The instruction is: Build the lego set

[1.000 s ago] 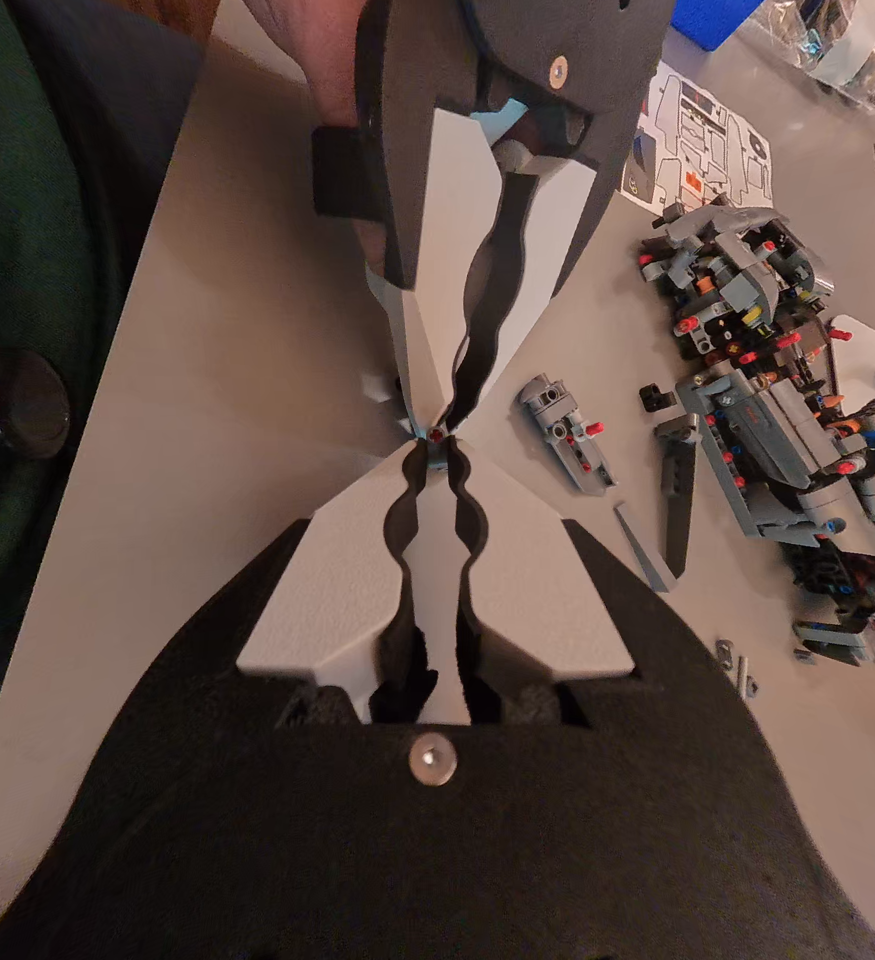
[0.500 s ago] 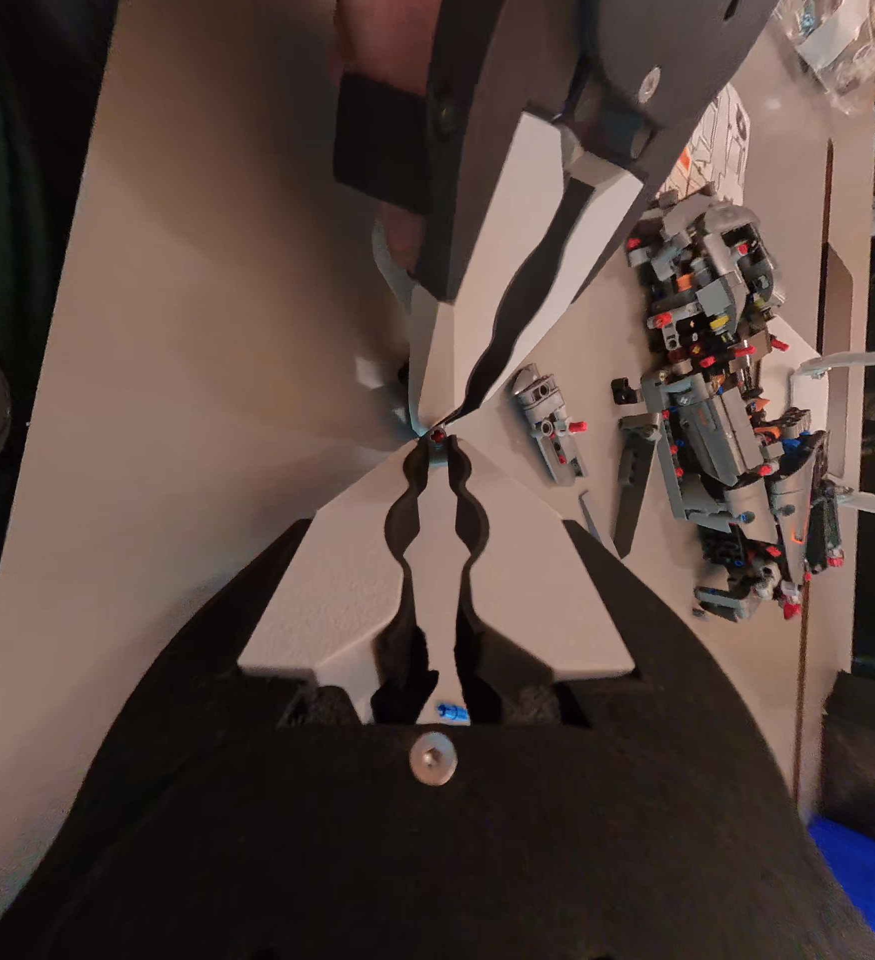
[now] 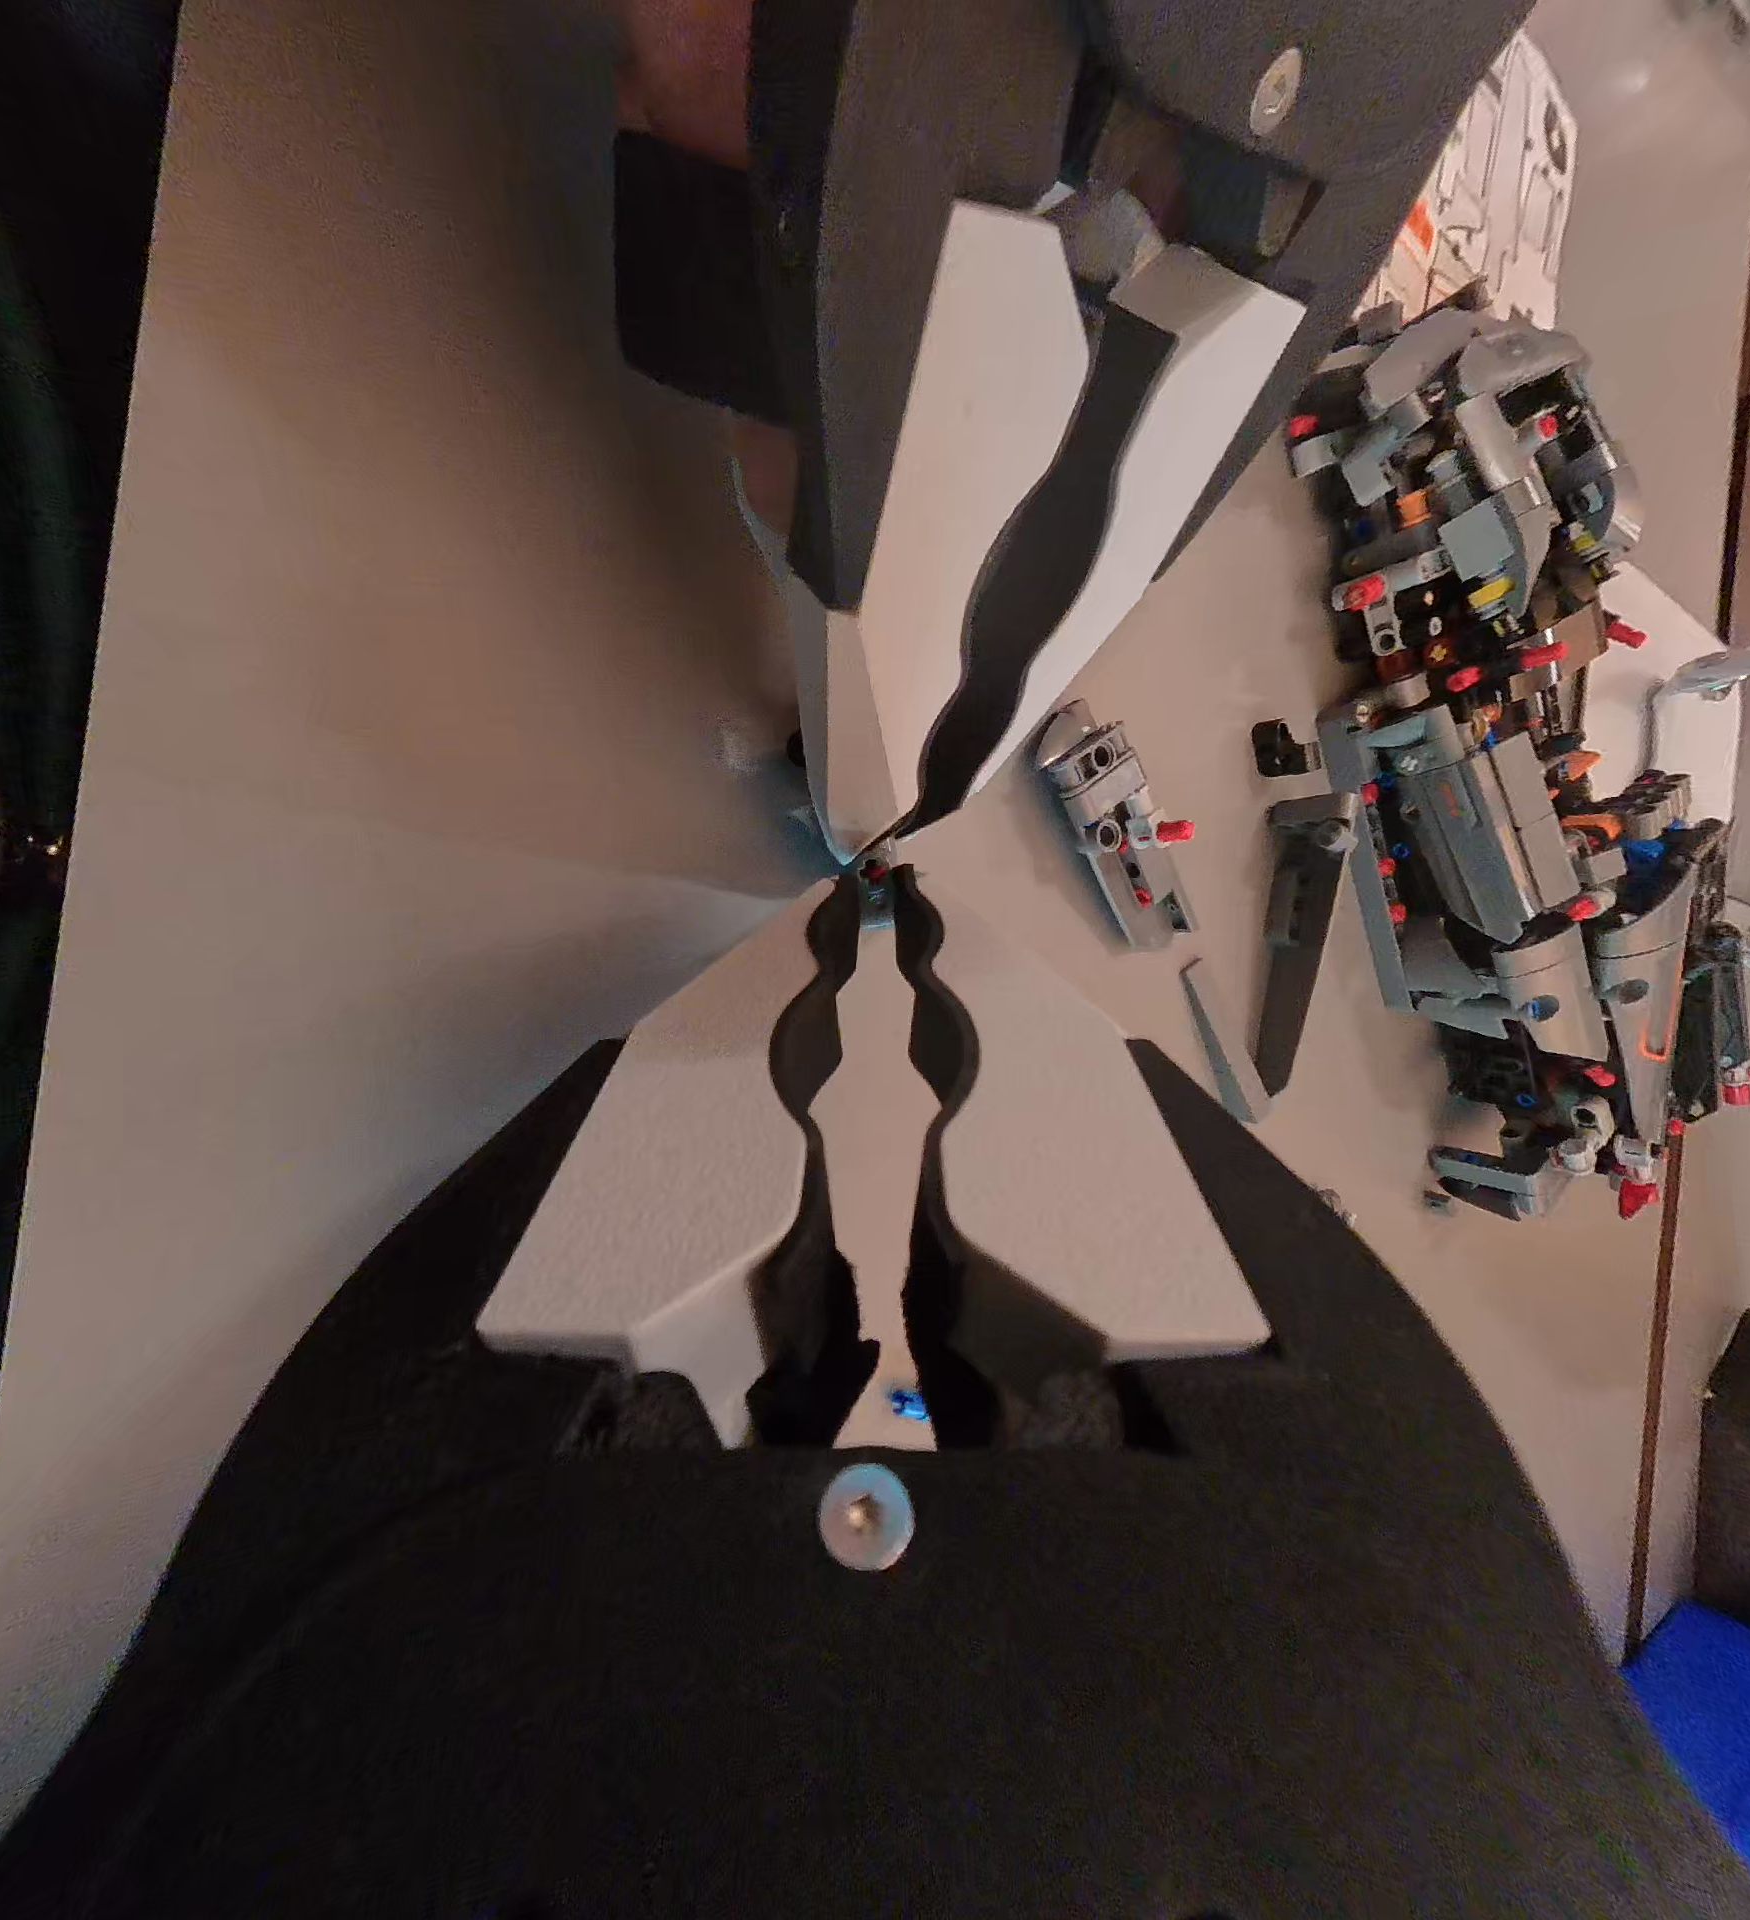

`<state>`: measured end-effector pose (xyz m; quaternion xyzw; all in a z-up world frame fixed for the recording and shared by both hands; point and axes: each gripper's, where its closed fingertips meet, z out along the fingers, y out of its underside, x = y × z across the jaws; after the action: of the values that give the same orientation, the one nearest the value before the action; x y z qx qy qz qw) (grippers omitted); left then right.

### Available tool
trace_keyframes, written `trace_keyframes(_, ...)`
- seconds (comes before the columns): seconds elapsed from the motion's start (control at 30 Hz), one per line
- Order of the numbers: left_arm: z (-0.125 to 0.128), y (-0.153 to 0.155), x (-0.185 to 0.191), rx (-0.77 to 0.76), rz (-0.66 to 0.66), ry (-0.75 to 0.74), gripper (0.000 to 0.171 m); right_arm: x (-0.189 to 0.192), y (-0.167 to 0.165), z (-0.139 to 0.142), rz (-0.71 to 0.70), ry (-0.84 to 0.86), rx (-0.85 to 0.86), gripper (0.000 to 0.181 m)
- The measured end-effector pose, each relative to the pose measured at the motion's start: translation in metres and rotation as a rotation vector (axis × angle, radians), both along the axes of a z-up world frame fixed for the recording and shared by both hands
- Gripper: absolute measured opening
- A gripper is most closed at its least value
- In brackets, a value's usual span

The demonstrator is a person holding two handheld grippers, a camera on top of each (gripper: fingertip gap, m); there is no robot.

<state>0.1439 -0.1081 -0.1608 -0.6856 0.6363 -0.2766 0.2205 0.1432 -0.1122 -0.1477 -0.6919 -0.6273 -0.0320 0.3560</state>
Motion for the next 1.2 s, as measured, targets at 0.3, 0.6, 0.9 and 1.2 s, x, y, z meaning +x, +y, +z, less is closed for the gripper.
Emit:
trace_keyframes(0.3, -0.001, 0.002, 0.0, 0.169, -0.035, 0.014, 0.008, 0.002, -0.003, 0.004, -0.059, 0.216, -0.171, 0.014)
trace_keyframes(0.6, -0.002, -0.004, 0.004, 0.317, -0.113, 0.001, 0.008, 0.0, -0.005, 0.002, -0.059, 0.376, -0.471, 0.017)
trace_keyframes(0.9, -0.001, -0.006, 0.005, 0.415, -0.163, -0.011, 0.008, 0.002, -0.009, -0.005, -0.062, 0.4, -0.639, 0.019)
trace_keyframes(1.2, -0.001, -0.006, 0.005, 0.442, -0.17, -0.023, 0.007, 0.001, -0.01, -0.005, -0.056, 0.425, -0.638, 0.016)
